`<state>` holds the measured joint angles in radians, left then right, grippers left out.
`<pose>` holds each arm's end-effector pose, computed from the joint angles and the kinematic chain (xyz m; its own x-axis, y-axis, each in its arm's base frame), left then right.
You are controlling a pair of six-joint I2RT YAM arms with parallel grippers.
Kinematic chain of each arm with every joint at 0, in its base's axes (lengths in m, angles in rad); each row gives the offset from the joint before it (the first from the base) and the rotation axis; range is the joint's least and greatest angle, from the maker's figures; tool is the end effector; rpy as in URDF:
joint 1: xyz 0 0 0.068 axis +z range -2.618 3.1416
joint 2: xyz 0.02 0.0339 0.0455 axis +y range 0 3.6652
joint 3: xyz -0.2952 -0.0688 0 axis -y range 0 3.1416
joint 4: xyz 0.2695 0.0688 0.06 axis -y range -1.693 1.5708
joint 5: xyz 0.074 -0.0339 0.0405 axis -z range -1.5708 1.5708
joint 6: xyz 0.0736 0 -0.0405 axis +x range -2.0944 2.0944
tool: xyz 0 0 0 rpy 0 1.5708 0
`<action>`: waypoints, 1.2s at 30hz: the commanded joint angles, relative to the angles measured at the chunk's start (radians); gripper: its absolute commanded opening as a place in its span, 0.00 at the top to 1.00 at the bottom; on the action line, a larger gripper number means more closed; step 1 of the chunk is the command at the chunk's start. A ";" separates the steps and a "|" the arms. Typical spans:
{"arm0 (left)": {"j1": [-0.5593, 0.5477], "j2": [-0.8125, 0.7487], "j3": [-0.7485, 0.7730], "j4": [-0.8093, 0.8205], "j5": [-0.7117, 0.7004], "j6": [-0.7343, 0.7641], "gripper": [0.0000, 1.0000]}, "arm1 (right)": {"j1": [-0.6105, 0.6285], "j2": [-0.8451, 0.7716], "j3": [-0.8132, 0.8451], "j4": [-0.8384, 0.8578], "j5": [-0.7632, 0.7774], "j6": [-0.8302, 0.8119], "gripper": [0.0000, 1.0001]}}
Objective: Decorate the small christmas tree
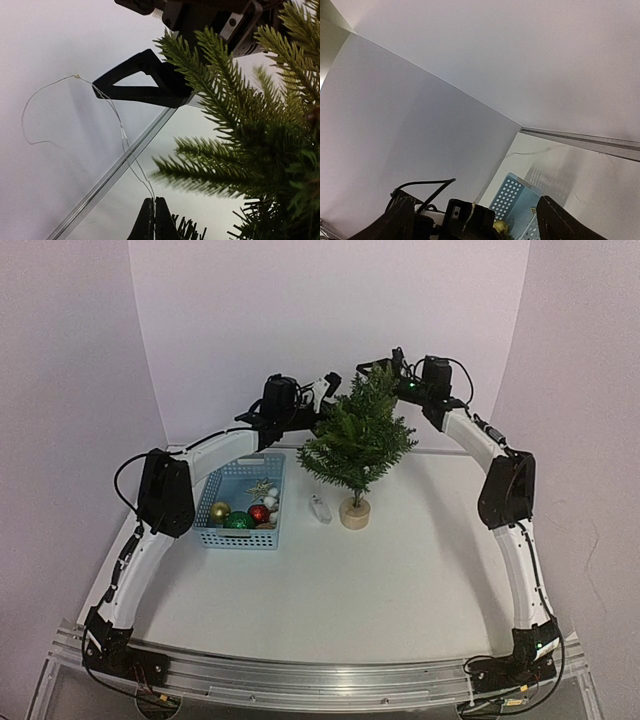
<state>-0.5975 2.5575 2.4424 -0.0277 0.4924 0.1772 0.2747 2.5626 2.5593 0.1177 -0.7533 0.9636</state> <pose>0.5412 -0.4104 0.2852 0.0398 0.1608 -0.9862 0.8895 0.4439 0.1083 0.6251 0.2285 0.3487 -0.6370 0.4429 -0.6310 -0.5763 0.2700 0.7713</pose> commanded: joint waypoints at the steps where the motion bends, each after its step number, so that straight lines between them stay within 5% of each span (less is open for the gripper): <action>1: -0.005 0.000 0.065 0.009 -0.029 0.041 1.00 | 0.029 -0.067 -0.055 -0.058 0.047 -0.103 0.18; 8: -0.012 -0.016 0.053 0.018 -0.026 0.061 1.00 | 0.032 -0.039 -0.014 -0.067 0.065 -0.079 0.30; 19: -0.016 -0.018 0.051 0.012 -0.033 0.076 1.00 | 0.042 -0.037 0.012 -0.058 0.076 -0.069 0.99; 36: -0.022 -0.078 0.060 0.014 -0.039 0.058 1.00 | -0.003 -0.098 -0.110 -0.039 0.186 -0.025 1.00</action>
<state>-0.6098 2.5573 2.4535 -0.0258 0.4676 0.2328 0.3058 2.5513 2.5080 0.0620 -0.6234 0.9254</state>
